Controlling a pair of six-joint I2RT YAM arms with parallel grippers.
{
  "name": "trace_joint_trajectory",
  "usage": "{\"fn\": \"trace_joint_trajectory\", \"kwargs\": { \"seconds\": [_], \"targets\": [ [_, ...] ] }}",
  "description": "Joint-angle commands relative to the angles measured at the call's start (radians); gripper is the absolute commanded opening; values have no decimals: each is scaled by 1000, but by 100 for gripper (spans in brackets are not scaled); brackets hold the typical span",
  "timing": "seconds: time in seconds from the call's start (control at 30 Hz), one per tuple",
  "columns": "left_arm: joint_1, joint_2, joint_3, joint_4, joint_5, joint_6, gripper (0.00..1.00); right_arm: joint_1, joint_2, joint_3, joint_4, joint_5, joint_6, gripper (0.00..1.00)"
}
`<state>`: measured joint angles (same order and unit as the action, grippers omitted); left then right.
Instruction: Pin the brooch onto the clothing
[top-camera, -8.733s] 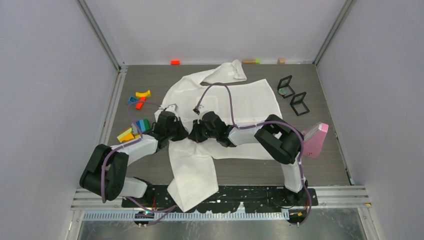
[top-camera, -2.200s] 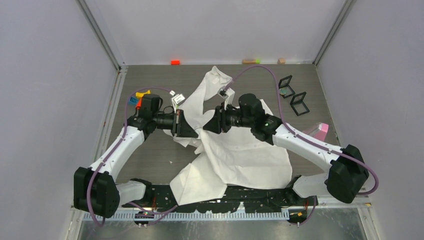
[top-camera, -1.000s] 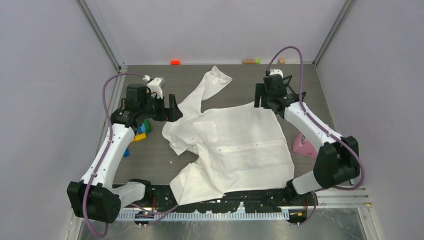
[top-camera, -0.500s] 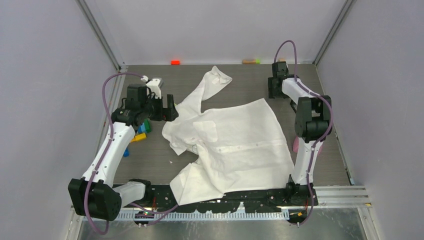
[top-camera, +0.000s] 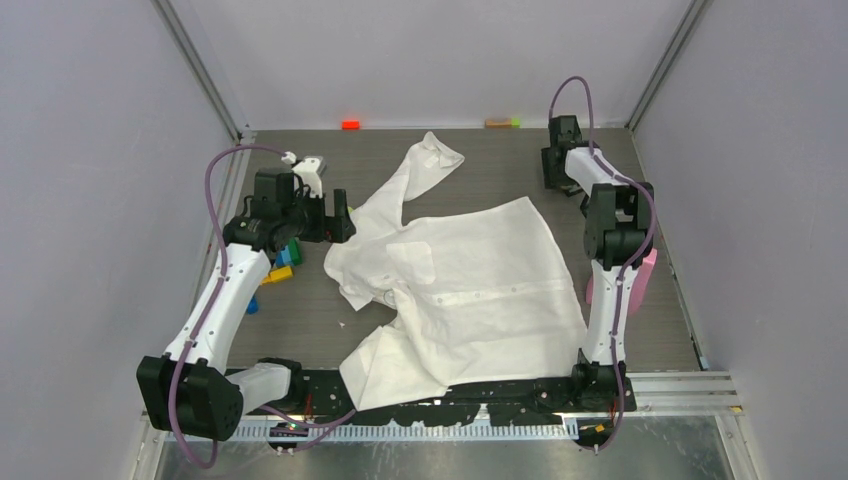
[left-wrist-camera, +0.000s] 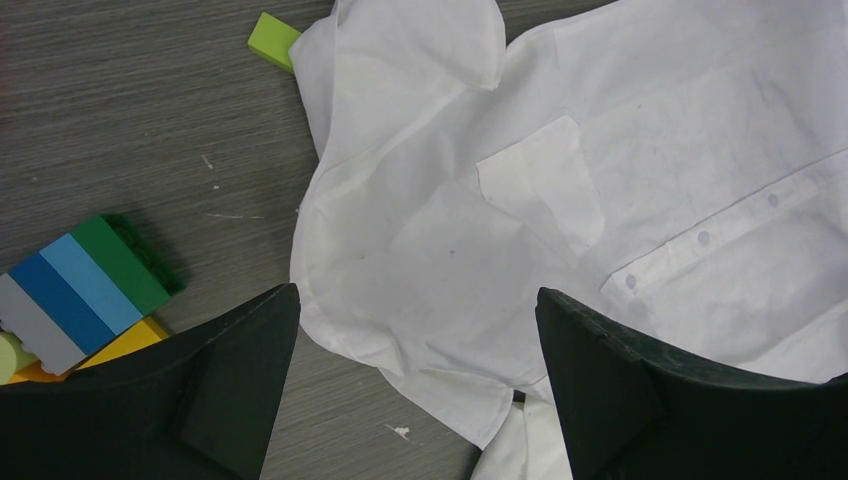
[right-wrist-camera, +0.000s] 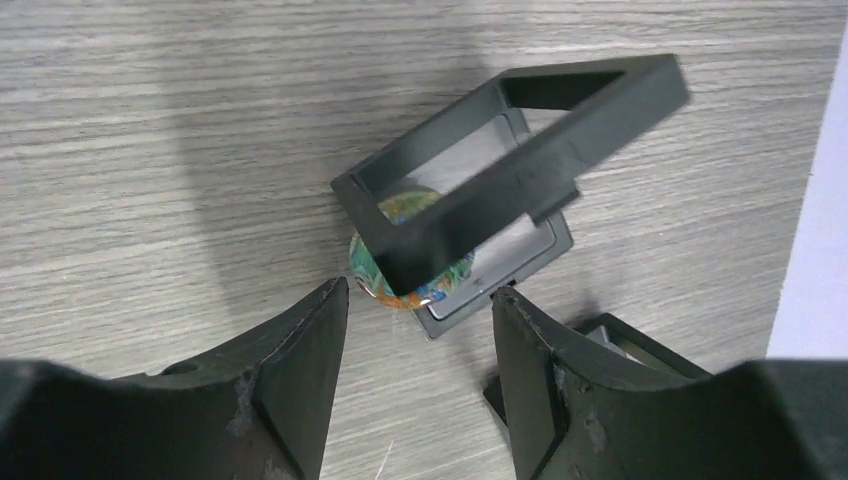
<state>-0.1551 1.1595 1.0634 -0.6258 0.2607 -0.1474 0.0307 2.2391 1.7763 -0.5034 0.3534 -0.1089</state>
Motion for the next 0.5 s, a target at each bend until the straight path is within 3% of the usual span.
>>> {"fn": "trace_joint_trajectory", "kwargs": {
  "seconds": [0.0, 0.27, 0.47],
  "targets": [
    [5, -2, 3, 2, -12, 20, 91, -9, 38, 70, -20, -37, -30, 60],
    [5, -4, 1, 0, -15, 22, 91, -17, 70, 109, -47, -113, -14, 59],
    [5, -5, 2, 0, -17, 23, 91, -49, 104, 140, -77, -106, -9, 53]
  ]
}}
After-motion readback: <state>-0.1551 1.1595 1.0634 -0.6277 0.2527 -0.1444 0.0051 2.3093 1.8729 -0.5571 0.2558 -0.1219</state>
